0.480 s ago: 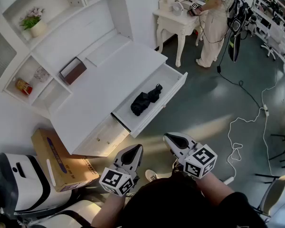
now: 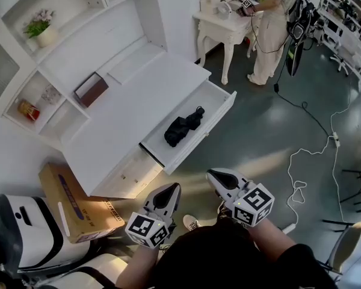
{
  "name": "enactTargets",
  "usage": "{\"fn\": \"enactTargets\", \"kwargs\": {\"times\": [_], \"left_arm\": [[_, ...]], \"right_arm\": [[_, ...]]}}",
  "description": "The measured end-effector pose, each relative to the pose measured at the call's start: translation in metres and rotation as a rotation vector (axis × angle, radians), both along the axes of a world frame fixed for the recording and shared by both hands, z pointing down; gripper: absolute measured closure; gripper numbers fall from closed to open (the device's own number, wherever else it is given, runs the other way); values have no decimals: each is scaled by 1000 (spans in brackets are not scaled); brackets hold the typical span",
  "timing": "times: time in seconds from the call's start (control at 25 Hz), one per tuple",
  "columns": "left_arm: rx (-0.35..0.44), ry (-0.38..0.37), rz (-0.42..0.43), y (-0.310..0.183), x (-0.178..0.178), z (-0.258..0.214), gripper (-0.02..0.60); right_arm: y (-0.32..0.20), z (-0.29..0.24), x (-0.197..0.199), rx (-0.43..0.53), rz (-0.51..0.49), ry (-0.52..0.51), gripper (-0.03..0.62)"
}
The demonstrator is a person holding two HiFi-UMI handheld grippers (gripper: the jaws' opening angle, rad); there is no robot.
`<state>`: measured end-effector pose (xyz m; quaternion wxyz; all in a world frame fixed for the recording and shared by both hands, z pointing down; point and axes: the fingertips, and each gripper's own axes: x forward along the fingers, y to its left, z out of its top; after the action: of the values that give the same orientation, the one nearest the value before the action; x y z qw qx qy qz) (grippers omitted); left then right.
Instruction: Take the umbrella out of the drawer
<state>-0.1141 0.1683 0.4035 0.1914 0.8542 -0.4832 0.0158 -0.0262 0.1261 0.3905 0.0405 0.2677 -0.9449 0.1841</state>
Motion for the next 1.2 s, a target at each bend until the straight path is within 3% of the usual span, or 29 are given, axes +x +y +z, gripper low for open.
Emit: {"fn": "enactTargets", "kwargs": {"times": [0.36, 1.2], "left_arm": [[15, -6, 4, -1, 5, -3, 577], [-6, 1, 32, -21, 16, 3, 577]], "right_arm": [[-4, -4, 5, 0, -8, -30, 591], [-30, -4, 20, 23, 10, 2, 592]]}}
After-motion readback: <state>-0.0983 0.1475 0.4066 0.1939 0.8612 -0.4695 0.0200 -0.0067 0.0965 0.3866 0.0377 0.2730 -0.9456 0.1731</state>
